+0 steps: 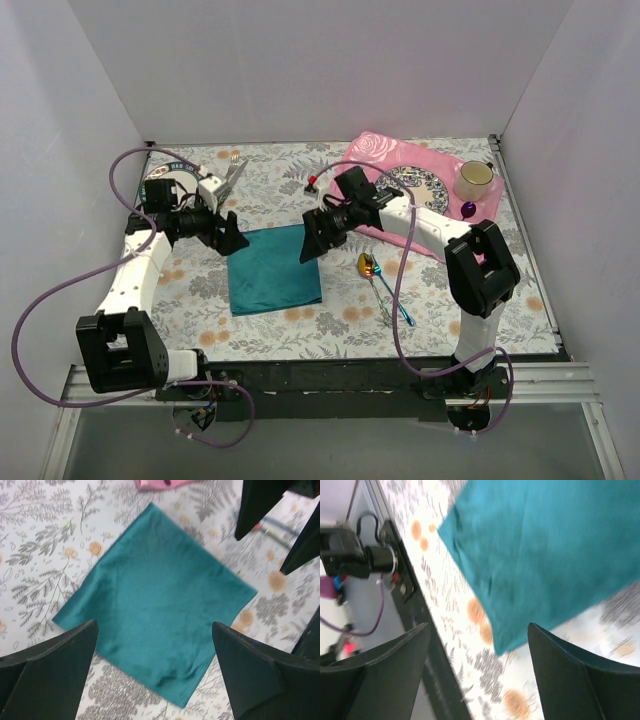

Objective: Fold the napkin into a case and place the utensils inside
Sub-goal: Smooth out the square-folded napkin at the center of the board.

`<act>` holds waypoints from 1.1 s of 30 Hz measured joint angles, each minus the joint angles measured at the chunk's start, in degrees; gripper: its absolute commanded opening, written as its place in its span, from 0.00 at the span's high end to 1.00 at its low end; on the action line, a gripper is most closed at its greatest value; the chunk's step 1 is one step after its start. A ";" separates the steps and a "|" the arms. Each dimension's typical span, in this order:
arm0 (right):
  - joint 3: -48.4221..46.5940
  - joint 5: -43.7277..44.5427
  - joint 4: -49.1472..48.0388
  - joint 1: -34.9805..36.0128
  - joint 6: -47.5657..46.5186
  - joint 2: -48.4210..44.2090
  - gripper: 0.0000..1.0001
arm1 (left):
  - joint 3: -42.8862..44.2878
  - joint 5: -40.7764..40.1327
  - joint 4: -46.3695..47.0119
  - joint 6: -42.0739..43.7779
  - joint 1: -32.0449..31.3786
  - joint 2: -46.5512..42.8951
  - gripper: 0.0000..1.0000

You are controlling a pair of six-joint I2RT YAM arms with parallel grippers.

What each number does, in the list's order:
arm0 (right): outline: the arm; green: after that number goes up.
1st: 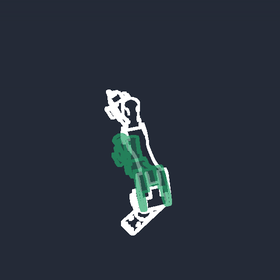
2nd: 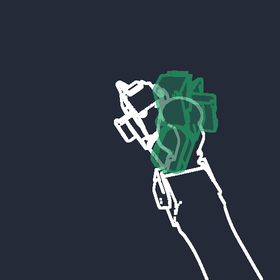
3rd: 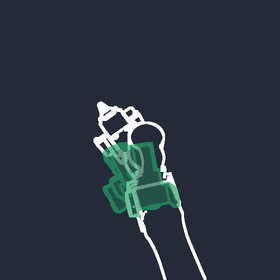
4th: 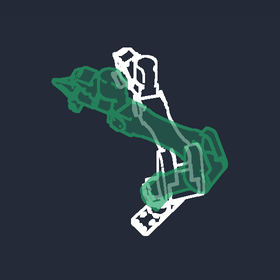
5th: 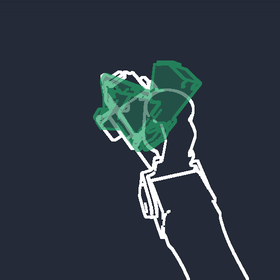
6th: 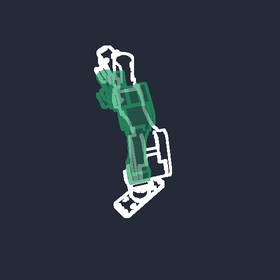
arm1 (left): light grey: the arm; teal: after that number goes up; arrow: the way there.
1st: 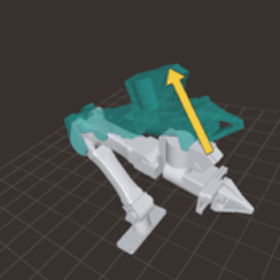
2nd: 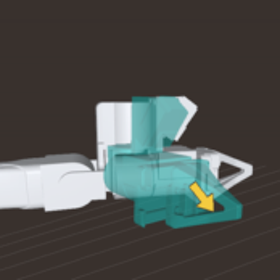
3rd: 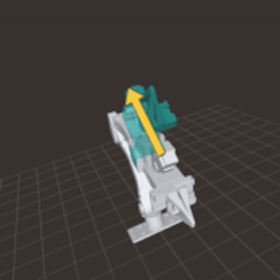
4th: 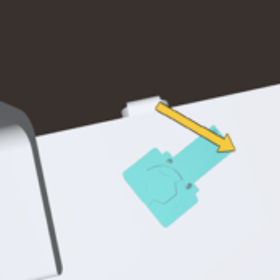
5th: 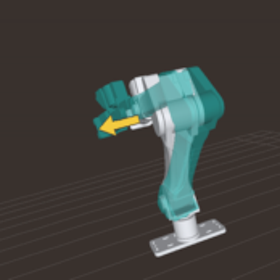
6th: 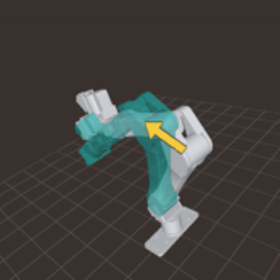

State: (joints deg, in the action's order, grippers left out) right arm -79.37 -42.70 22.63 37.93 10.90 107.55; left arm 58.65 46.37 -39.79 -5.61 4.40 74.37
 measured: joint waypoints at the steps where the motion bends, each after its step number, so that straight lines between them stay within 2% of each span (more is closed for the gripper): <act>1: -1.86 0.68 -0.48 0.00 -0.92 -0.22 0.08 | 0.44 1.64 2.75 -4.00 0.68 0.63 0.02; 2: -3.10 1.31 -1.77 -0.07 -1.38 -0.63 0.03 | 0.42 3.04 5.81 -8.17 0.96 1.11 0.02; 8: -6.12 2.75 -14.32 -1.36 4.74 0.20 0.01 | -1.05 7.43 25.92 -38.27 0.22 7.41 0.02; 12: -11.15 1.09 -24.76 -1.99 15.47 8.17 0.01 | -4.96 7.80 39.74 -56.00 -0.17 12.20 0.02; 17: -11.13 -0.35 -37.27 -2.05 30.93 17.86 0.01 | -11.10 8.83 54.62 -73.90 -0.26 18.08 0.02; 22: -10.01 -1.05 -46.34 -1.79 42.21 22.95 0.01 | -13.97 9.75 64.52 -83.89 -0.31 22.60 0.02; 28: -9.62 -1.07 -58.18 -1.27 53.70 25.92 0.01 | -13.88 10.25 73.11 -89.96 -0.31 27.50 0.02; 33: -9.62 0.13 -63.19 -1.09 58.99 28.48 0.01 | -13.35 11.08 78.62 -94.16 -0.24 32.06 0.02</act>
State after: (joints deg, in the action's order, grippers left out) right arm -88.99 -42.57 -40.56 36.84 69.89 136.03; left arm 45.30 57.45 38.83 -99.77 4.16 106.43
